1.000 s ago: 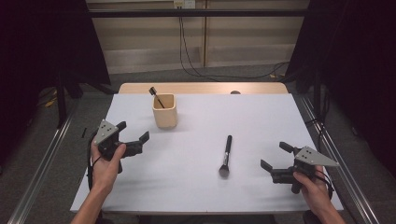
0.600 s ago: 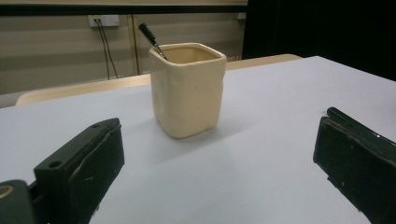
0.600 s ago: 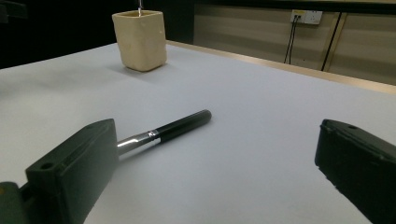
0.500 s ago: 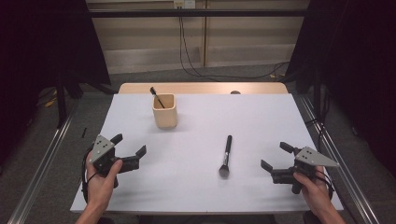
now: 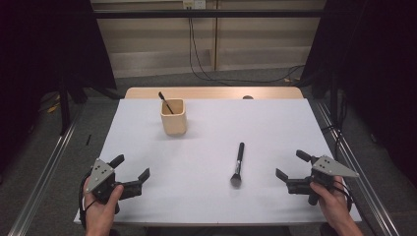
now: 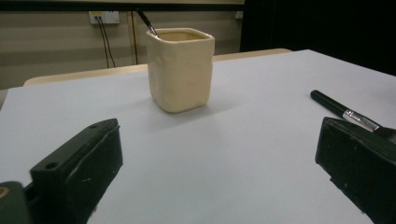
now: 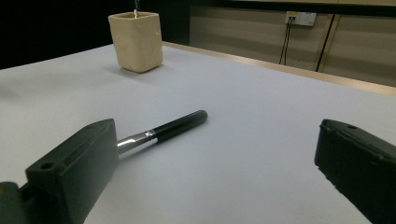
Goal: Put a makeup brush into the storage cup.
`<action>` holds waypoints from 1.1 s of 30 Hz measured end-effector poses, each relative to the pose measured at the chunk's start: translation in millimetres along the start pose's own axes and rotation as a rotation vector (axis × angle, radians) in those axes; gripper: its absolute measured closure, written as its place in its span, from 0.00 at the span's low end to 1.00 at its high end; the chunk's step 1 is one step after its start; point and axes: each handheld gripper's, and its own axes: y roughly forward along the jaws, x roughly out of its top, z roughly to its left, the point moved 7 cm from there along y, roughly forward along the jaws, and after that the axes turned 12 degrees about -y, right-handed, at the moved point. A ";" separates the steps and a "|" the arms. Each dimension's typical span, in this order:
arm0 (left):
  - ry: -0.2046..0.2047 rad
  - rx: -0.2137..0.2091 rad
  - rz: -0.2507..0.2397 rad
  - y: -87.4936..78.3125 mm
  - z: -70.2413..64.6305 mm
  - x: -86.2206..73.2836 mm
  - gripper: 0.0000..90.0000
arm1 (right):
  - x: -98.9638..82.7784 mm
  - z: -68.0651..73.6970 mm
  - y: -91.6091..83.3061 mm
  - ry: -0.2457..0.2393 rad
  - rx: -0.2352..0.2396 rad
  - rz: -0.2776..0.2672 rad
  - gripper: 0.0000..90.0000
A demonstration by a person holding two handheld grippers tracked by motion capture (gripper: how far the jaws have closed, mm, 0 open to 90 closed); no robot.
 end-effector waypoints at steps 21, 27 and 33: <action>-0.043 0.000 0.001 -8.7 11.4 -2.3 0.02 | 8.3 4.5 8.2 0.003 0.013 -0.007 0.00; -0.033 -0.004 -0.009 -9.1 8.5 0.5 0.03 | 16.0 1.8 12.0 0.002 -0.006 -0.019 0.01; -0.032 -0.009 -0.001 -6.6 7.4 0.1 0.03 | 24.8 0.3 17.6 0.018 -0.023 -0.015 0.01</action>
